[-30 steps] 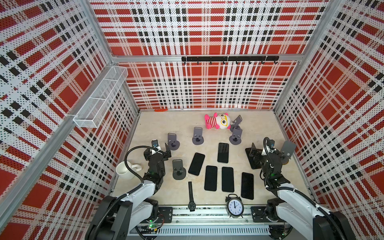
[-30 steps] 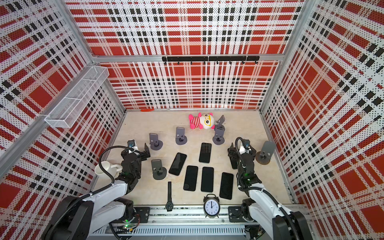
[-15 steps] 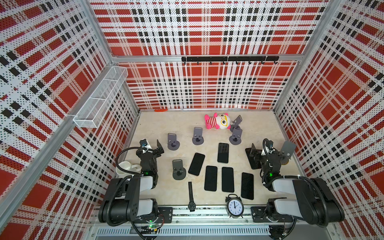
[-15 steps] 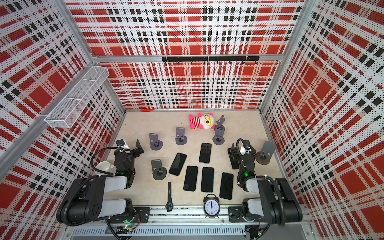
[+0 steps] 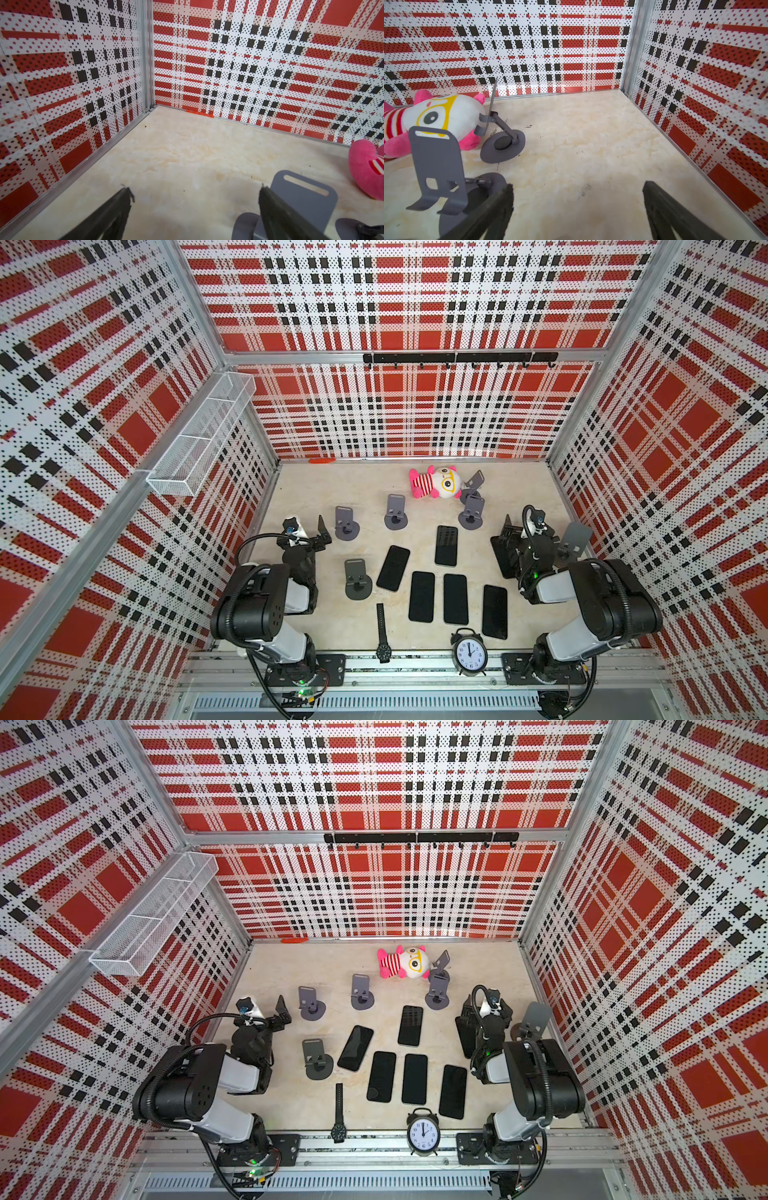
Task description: Remove the phone from the phone stand
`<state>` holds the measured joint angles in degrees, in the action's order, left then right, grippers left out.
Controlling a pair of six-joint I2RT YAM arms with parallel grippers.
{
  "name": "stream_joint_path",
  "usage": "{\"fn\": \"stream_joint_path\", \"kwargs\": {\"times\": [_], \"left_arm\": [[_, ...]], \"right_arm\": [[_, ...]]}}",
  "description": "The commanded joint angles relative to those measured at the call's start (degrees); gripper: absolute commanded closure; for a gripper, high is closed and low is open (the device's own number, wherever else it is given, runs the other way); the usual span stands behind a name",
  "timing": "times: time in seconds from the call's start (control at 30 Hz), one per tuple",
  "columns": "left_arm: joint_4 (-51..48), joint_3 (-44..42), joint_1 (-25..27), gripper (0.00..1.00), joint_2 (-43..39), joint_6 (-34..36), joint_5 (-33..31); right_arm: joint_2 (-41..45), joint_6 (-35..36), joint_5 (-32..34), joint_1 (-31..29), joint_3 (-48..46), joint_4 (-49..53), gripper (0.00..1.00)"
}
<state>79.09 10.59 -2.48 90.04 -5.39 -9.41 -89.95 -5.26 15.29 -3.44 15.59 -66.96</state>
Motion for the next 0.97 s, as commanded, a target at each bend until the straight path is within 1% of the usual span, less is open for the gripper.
{"fn": "stream_joint_path", "kwargs": {"times": [0.0,0.93], "left_arm": [[3.3,0.2,0.2,0.02,0.1,1.1,0.4],[3.3,0.1,0.3,0.02,0.1,1.1,0.3]], "right_arm": [[-0.2,0.3,1.2,0.3,0.1,-1.0,0.00],[-0.2,0.2,1.2,0.3,0.1,-1.2,0.00]]}}
